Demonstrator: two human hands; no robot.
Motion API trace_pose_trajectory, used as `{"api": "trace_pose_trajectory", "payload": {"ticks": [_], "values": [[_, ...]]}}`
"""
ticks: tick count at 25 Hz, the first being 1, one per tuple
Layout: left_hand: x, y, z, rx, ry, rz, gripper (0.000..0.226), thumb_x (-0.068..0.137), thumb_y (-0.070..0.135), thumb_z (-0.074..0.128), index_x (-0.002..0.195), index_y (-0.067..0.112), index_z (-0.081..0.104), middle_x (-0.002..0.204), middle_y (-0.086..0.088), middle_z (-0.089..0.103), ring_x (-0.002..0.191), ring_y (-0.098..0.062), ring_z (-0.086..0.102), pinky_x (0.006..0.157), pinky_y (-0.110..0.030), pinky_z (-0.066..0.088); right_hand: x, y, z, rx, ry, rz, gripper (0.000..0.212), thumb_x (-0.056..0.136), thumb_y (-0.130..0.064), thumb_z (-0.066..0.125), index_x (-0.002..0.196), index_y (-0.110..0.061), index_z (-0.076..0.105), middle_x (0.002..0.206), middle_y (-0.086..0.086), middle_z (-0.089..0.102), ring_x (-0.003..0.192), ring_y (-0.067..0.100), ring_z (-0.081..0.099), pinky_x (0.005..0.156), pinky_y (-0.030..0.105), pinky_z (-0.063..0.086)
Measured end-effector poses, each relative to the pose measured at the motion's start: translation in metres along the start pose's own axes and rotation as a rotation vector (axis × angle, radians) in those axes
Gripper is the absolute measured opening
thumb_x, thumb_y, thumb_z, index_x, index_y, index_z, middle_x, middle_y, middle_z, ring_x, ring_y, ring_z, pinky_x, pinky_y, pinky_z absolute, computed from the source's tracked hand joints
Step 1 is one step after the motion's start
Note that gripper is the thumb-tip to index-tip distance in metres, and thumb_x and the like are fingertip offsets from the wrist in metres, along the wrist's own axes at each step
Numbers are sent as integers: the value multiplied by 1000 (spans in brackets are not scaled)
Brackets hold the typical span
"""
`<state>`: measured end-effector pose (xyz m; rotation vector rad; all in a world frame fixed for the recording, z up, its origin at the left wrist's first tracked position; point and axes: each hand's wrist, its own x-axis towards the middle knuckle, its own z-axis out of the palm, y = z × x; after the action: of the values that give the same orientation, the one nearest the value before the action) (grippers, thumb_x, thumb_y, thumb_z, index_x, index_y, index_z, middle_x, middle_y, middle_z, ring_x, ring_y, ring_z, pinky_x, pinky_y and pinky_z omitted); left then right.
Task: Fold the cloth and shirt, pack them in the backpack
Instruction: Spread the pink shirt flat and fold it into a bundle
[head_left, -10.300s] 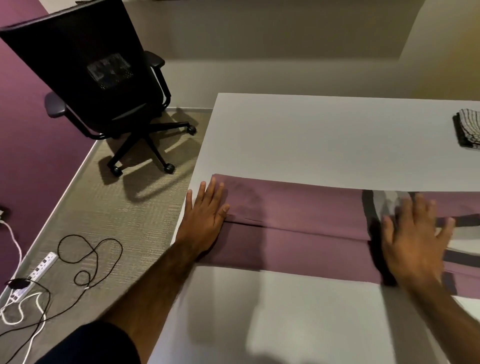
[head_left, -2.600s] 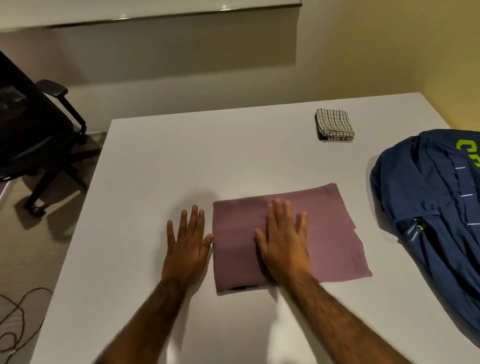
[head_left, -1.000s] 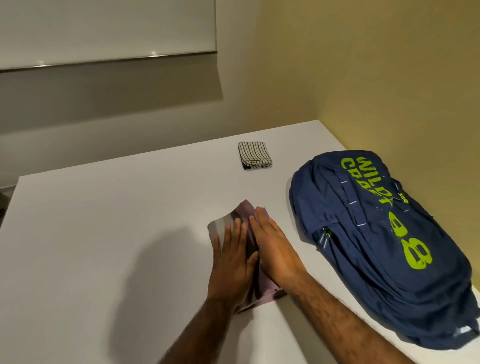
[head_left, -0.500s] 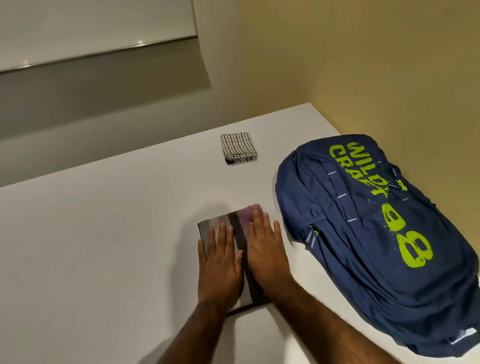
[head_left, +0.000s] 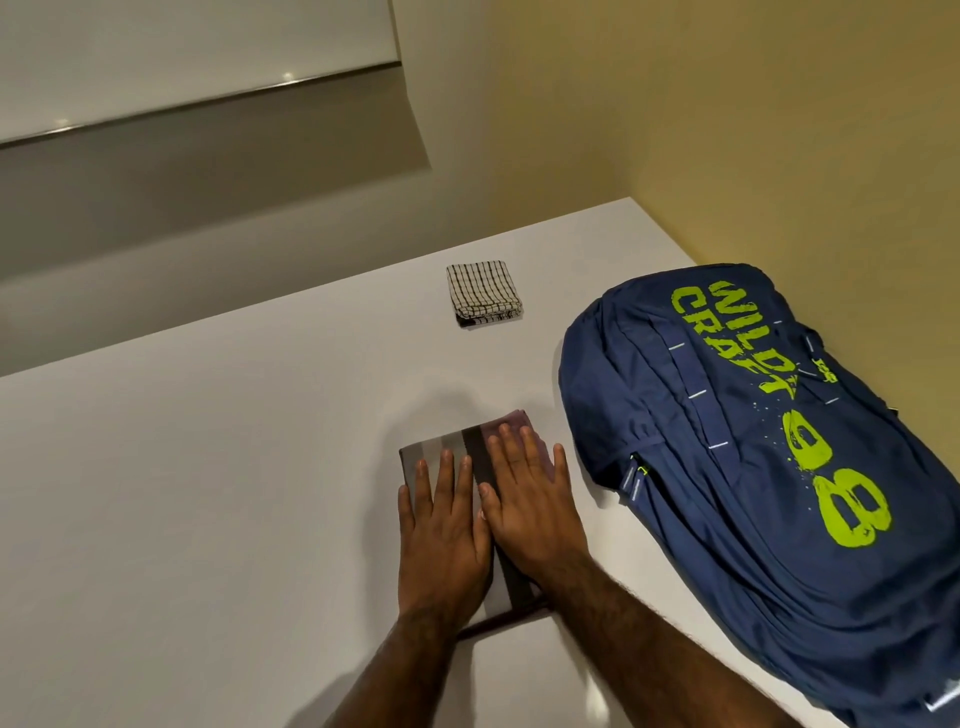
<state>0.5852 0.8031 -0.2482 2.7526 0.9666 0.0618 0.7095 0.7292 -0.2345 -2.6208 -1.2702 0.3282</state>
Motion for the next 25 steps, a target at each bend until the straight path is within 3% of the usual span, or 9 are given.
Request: {"api": "trace_pose_trajectory", "payload": {"ticks": [5, 10, 15, 21, 25], "values": [[0, -2, 2, 3, 10, 1, 66, 108, 48, 24, 164, 23, -1, 172, -3, -7, 158, -26, -14, 126, -51, -2, -2, 0, 1, -3, 8, -13, 68, 102, -49, 11, 162, -21, 1, 169, 2, -8, 155, 19, -13, 124, 48, -7], [2, 0, 0, 32, 3, 4, 66, 108, 49, 21, 164, 21, 2, 172, -4, -4, 158, -28, -12, 125, -53, -2, -2, -1, 0, -16, 0, -29, 69, 99, -44, 11, 162, -18, 3, 168, 3, -7, 156, 21, -9, 125, 45, -6], [-1, 12, -1, -11, 59, -69, 65, 107, 49, 8, 164, 16, 14, 172, -10, 7, 158, -32, 5, 124, -53, 4, -2, 0, -5, -52, -58, -17, 81, 91, -62, -12, 160, -20, -12, 164, 2, -24, 153, 21, -22, 123, 44, -15], [-8, 1, 4, 16, 55, -65, 66, 105, 48, -1, 164, 20, 4, 172, -6, -2, 158, -28, -8, 125, -57, 4, -7, -2, 13, -22, 18, -24, 78, 99, -66, 2, 160, -19, -11, 167, 5, -18, 153, 20, -21, 123, 38, -15], [-24, -30, -6, 58, 64, -58, 63, 107, 44, 15, 164, 20, 4, 172, -5, -2, 158, -27, -10, 125, -54, -1, -13, -35, 26, 0, 24, -30, 80, 98, -69, -3, 160, -19, -13, 167, 5, -21, 153, 21, -22, 126, 43, -9]]}}
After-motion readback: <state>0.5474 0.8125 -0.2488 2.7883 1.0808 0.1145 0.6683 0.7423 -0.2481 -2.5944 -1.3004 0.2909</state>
